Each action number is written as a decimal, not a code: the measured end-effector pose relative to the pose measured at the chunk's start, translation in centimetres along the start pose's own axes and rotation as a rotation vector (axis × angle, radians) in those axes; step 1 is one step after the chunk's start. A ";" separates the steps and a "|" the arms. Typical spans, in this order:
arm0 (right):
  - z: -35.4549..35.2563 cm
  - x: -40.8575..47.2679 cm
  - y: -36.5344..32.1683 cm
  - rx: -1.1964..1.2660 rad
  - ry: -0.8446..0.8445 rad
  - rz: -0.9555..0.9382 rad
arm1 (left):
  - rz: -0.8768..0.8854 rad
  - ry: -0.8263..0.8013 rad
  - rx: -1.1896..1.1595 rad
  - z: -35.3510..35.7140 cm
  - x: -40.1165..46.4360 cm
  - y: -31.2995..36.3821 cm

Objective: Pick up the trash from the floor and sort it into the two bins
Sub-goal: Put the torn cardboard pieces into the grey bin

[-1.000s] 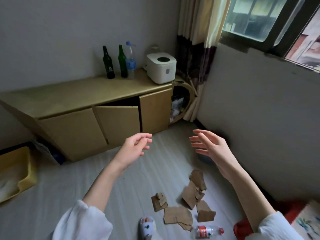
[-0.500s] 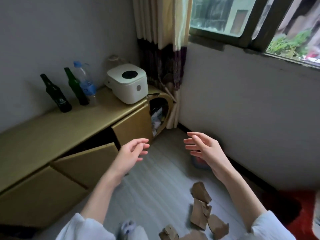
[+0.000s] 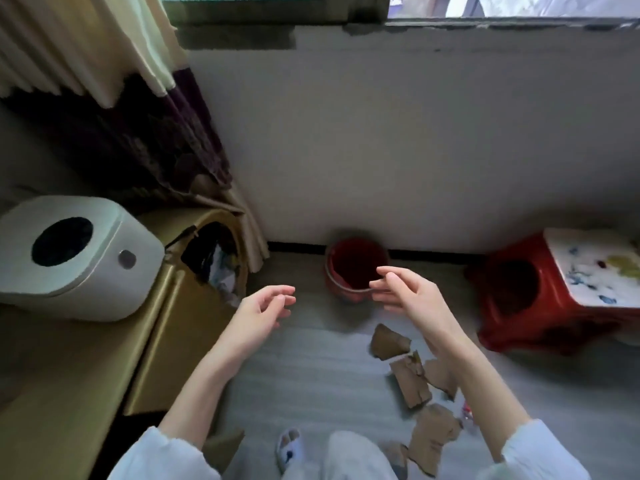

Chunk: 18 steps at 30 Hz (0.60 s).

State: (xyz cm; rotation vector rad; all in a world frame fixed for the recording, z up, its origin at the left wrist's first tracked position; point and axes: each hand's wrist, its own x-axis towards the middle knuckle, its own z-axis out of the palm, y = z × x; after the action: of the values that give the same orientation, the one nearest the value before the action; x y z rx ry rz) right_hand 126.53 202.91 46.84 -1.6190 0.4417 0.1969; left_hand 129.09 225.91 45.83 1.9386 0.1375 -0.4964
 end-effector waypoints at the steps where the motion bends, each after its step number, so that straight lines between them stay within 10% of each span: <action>1: -0.4 0.5 0.5 0.012 0.048 0.022 | 0.005 -0.057 0.041 0.4 1.6 0.2; 18: -8.5 13.2 23.1 0.066 0.493 0.381 | 0.104 -0.709 0.689 20.3 23.7 -10.2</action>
State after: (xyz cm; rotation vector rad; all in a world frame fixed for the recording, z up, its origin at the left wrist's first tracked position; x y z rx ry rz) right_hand 128.24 191.39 21.41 -1.5000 1.1264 0.0640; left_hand 141.70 208.82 20.82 2.2681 -0.6637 -1.2437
